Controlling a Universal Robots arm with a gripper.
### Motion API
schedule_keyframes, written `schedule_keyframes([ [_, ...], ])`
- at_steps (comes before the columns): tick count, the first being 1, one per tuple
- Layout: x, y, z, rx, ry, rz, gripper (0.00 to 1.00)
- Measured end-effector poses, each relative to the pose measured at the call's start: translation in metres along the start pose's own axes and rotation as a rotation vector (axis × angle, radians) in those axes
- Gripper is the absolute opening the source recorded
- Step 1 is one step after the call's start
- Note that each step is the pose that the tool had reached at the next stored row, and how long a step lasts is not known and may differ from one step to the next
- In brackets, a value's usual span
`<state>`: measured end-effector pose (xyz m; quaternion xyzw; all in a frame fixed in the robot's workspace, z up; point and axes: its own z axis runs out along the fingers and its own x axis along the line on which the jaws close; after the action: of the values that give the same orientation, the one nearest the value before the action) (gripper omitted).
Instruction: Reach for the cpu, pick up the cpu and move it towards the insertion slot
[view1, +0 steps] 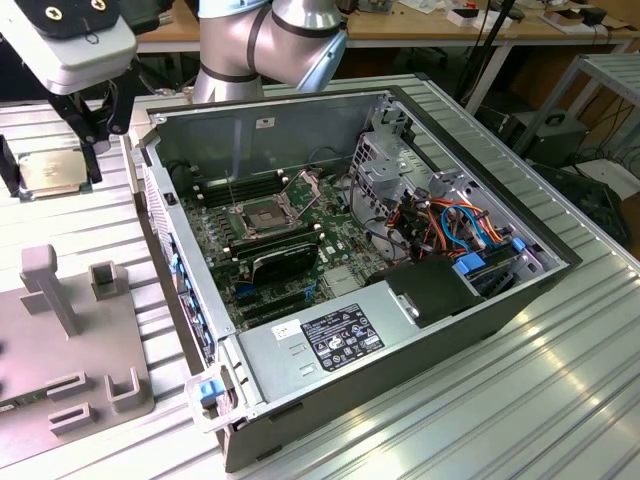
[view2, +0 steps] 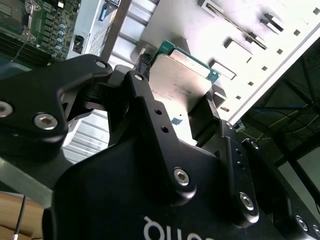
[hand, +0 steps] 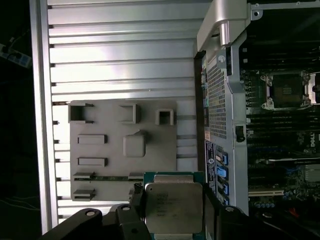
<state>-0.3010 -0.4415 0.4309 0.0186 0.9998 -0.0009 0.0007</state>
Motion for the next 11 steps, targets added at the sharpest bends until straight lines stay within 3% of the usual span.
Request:
schedule_keyframes([
  [11, -0.0139, 0.0005, 0.0009, 0.0000, 0.0000, 0.000, 0.55],
])
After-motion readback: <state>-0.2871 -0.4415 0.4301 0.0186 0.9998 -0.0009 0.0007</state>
